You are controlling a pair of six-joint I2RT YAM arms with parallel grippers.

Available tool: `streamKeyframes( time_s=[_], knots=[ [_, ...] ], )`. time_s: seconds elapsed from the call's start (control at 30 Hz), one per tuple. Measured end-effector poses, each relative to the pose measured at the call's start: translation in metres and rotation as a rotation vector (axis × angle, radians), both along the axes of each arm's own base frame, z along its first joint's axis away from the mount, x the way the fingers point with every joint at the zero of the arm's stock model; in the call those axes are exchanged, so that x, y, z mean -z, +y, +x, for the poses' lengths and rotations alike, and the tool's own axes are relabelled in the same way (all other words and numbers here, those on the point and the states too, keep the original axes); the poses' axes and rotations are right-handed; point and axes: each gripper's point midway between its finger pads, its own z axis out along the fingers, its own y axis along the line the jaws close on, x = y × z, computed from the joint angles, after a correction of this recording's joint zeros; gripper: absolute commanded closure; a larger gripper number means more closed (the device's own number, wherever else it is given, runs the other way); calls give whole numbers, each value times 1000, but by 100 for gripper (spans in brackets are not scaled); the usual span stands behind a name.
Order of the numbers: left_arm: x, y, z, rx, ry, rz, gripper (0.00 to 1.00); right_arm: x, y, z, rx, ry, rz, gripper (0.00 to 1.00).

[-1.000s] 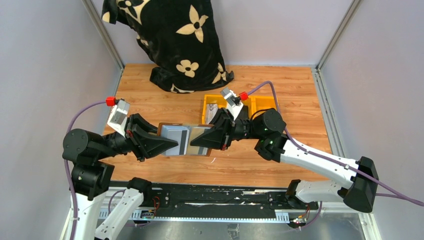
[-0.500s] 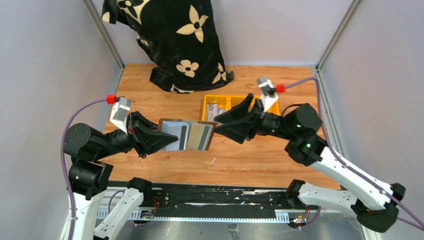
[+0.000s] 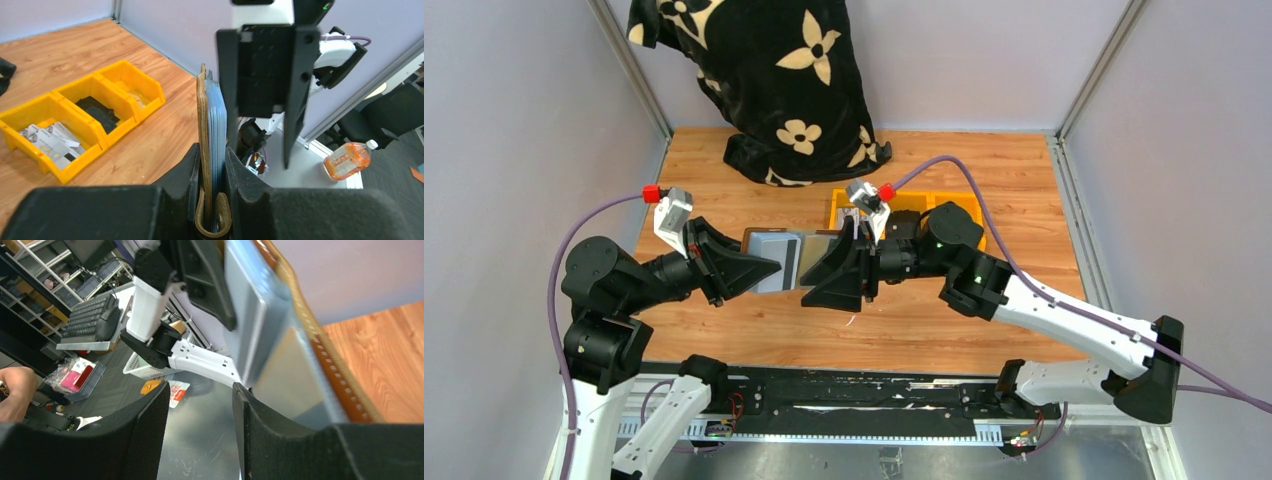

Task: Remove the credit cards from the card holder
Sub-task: Remove the credit card from the card holder.

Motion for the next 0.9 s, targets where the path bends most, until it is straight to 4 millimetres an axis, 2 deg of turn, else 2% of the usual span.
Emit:
streamKeyframes(
  time_s=[0.07,0.17,0.47,0.6,0.73,0.9],
  knots=[
    [-1,-1,-3,19,7,-4,97,11,8,1,-15,14,-31,48],
    [-2,-3,-8,48,17,-13,97,15,10,1,-26,17,-39,48],
    [-9,-7,-17,109,21,-47,95,5,14,-4,-79,12,-19,55],
    [-10,-7,-20,118,10,-47,91,6,18,-6,-104,30,-17,65],
    [-9,-7,-21,121,-1,-47,89,10,24,-4,-111,56,-32,80],
    [-4,-6,-19,102,-22,-44,89,17,32,6,-80,135,-76,77]
  ],
)
